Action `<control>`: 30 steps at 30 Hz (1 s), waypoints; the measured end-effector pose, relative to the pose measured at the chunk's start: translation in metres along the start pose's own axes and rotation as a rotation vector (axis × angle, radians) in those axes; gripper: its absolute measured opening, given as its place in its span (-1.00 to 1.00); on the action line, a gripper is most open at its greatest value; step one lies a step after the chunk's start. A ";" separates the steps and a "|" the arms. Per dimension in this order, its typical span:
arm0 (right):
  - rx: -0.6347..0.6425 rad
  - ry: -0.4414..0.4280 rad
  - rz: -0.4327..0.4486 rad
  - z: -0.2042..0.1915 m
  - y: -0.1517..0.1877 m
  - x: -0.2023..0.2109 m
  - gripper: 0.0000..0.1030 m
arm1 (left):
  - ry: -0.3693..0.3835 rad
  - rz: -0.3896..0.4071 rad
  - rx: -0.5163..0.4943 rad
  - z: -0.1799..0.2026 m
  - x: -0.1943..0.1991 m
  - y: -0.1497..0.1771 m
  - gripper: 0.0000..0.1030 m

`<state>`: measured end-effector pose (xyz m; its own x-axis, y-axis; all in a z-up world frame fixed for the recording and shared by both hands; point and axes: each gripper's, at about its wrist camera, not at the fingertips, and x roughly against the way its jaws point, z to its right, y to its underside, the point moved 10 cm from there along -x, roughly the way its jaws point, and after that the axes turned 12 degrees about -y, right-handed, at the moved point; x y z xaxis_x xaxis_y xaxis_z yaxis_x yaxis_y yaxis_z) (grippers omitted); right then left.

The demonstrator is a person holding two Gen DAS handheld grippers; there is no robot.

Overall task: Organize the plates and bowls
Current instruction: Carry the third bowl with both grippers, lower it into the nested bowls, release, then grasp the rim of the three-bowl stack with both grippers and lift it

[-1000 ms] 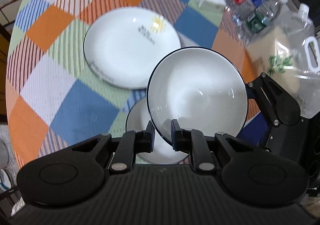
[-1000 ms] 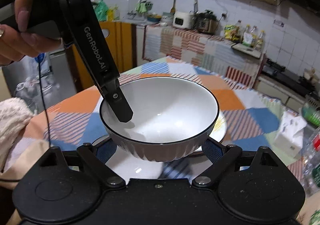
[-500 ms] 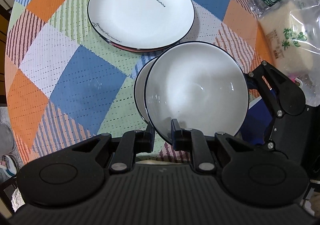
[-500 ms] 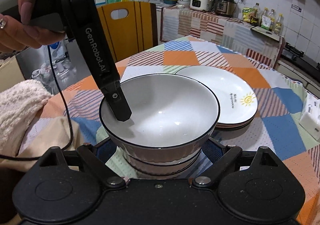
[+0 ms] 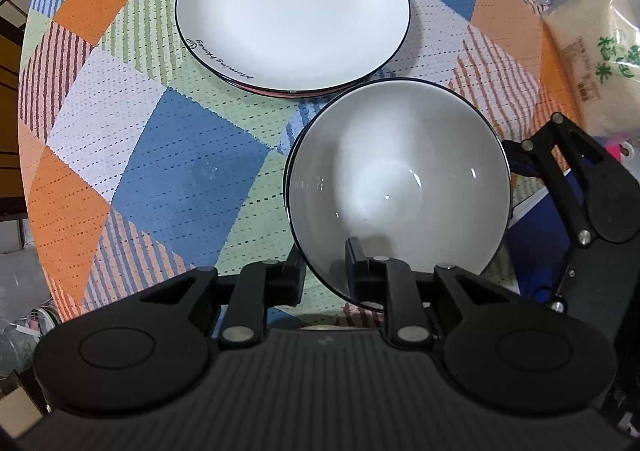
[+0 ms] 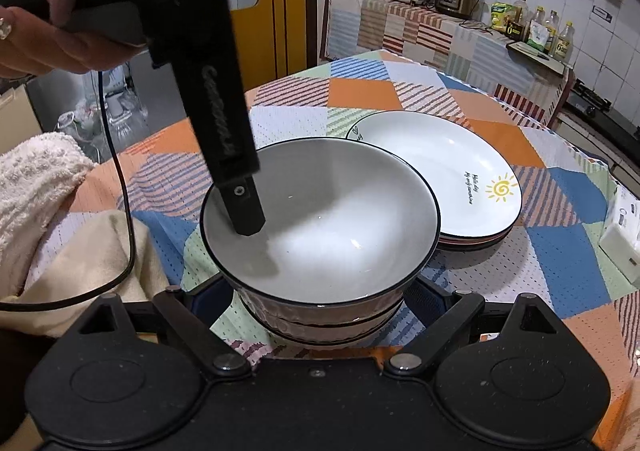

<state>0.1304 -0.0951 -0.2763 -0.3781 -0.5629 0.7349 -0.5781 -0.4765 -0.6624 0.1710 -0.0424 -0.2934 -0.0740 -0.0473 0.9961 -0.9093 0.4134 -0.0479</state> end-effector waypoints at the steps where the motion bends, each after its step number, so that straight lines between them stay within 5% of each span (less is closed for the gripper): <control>1: 0.003 0.004 -0.008 0.000 0.001 -0.001 0.84 | 0.002 -0.005 0.001 0.000 -0.002 0.000 -0.63; 16: 0.039 0.050 -0.005 -0.004 0.005 0.000 0.89 | 0.042 0.015 0.020 -0.006 -0.012 0.000 -0.50; 24: 0.038 0.007 0.032 -0.012 0.015 0.024 0.89 | 0.147 0.212 0.261 -0.058 0.018 -0.010 -0.29; 30: -0.083 -0.050 -0.029 0.005 0.039 0.007 0.89 | 0.218 0.225 0.336 -0.065 0.003 -0.002 -0.26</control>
<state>0.1088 -0.1208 -0.2975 -0.3247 -0.5835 0.7443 -0.6469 -0.4371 -0.6249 0.1992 0.0162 -0.2852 -0.2301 0.2175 0.9486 -0.9655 0.0715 -0.2506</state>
